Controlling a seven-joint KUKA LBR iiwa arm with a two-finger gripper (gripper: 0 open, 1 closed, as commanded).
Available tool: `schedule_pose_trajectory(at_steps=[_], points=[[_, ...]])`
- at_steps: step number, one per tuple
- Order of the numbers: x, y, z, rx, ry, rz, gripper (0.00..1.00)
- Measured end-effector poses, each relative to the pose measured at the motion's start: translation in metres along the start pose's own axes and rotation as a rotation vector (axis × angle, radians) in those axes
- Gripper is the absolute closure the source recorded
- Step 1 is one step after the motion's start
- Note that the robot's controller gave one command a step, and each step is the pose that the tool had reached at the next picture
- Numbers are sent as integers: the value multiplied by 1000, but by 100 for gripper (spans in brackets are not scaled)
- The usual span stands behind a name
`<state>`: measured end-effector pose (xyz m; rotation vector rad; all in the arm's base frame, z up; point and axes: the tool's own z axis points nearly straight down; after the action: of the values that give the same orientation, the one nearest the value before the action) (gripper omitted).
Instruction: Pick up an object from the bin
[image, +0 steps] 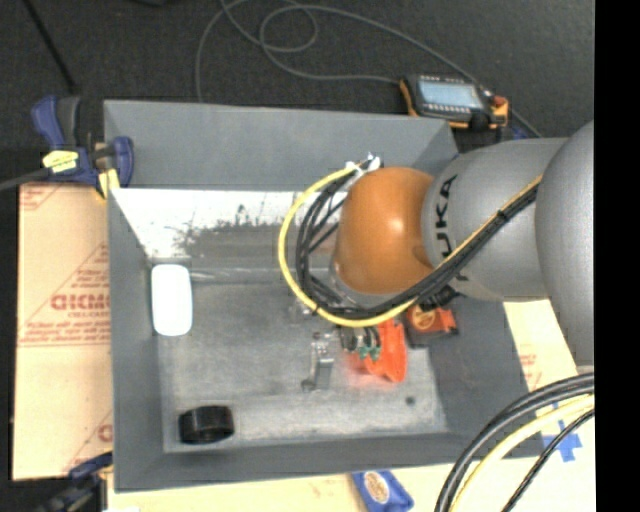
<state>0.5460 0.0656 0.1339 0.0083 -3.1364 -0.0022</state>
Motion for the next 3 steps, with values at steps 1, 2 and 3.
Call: schedule_pose_trajectory(at_steps=[1, 2, 3], points=[[-1, 0, -5, -1, -7, 1, 0], [-12, -8, 23, -1, -10, 57, 0], [-22, -58, 53, 1, -6, 91, 0]])
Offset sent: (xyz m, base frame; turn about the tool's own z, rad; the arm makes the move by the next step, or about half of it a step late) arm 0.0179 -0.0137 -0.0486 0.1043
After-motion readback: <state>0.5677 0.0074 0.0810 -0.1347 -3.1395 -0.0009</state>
